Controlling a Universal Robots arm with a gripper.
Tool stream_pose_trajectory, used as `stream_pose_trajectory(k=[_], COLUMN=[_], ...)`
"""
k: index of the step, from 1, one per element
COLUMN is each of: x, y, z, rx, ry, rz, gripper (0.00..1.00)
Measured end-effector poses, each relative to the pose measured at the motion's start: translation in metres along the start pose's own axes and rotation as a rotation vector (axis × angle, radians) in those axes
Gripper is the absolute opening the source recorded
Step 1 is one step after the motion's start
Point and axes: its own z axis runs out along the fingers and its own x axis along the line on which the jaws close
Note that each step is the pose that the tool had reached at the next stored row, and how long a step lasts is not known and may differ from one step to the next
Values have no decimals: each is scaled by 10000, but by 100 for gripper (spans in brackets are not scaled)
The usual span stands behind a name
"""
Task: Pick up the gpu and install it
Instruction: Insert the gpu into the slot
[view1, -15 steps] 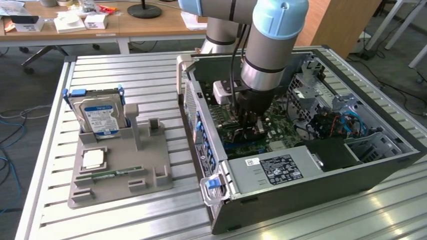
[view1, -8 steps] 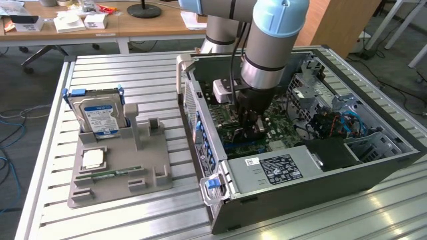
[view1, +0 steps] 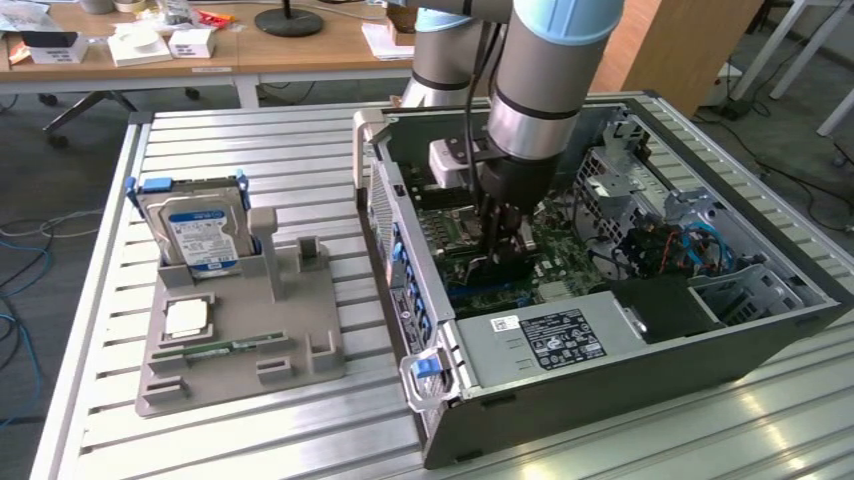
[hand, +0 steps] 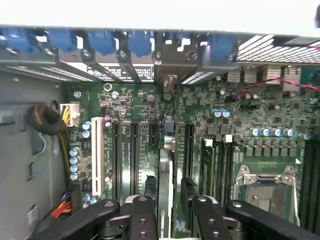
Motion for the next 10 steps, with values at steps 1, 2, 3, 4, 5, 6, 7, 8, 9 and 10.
stream_pose_trajectory(k=[1,2,3,4,5,6,7,8,9,10], x=[-1,-3,-5,-6,-8,-9,-10,-12,-13,-14], y=[-1,-2,-3,-4,-6,-7,-8,-9,-11,-12], z=[-36,-74,-111,-149,-189,-231,-274,-319,-367,-409], rx=[1,1,0,0,0,-1,0,1,0,0], ry=[0,2,4,5,8,11,12,12,16,17], rz=[0,0,0,1,0,0,0,0,0,0], gripper=[34,34,34,34,34,34,34,34,34,34])
